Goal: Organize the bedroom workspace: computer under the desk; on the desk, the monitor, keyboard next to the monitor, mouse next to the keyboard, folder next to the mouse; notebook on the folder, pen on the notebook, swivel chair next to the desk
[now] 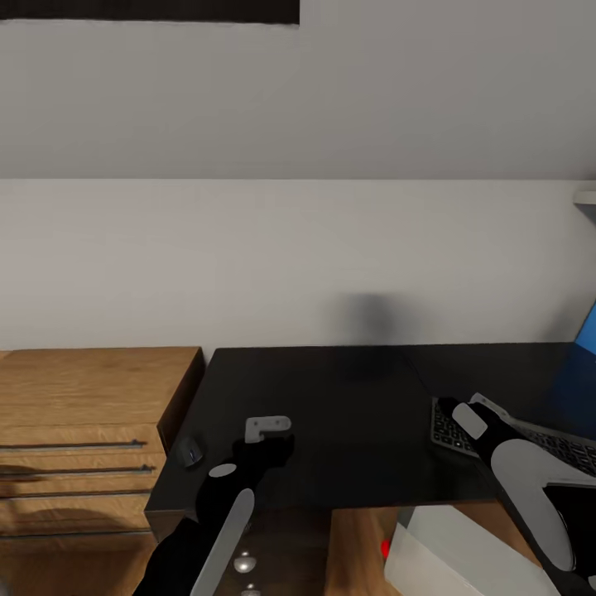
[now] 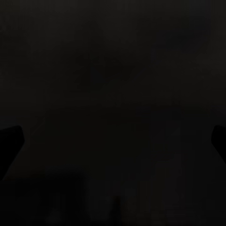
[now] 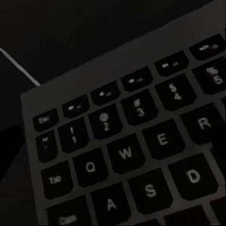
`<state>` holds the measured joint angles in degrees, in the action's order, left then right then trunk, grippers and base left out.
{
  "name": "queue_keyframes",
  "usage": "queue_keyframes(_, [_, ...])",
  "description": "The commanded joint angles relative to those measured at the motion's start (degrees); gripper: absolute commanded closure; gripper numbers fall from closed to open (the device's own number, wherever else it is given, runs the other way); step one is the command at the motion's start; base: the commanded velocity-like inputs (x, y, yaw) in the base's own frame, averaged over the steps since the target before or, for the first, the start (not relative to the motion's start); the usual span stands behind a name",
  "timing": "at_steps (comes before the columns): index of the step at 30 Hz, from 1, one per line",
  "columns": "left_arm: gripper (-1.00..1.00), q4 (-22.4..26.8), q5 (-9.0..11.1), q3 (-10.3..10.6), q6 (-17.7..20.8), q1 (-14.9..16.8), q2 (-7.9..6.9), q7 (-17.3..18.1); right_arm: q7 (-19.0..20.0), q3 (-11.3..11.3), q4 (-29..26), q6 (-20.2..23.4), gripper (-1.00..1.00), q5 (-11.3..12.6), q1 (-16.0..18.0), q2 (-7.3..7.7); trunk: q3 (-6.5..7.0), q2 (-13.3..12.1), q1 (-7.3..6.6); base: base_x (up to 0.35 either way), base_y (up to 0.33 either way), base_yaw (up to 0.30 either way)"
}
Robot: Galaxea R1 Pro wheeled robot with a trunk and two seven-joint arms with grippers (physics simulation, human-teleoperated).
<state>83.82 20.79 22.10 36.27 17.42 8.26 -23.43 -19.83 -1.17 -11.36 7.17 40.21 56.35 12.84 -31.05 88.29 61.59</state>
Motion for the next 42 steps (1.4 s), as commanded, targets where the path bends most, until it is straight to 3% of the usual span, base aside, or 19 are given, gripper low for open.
queue_keyframes(1, [-1.0,0.0,0.6,0.0,0.1,0.1,0.0,-0.6,-0.2,0.8,1.3,0.4,-1.0,1.6,-0.1,-0.01,-0.07,0.0,0.01,0.0,0.0,0.263])
queue_keyframes(29, [-1.0,0.0,0.6,-0.4,0.1,0.1,0.0,-0.6,-0.2,0.9,1.3,0.5,-1.0,1.6,-0.1,0.08,-0.3,0.0,0.01,0.0,0.0,0.261])
queue_keyframes(42, [-1.0,0.0,0.7,-0.4,0.1,0.1,0.0,-0.5,-0.1,0.9,1.2,0.4,-1.0,1.6,0.0,0.08,-0.13,0.0,0.01,0.0,0.0,-0.009])
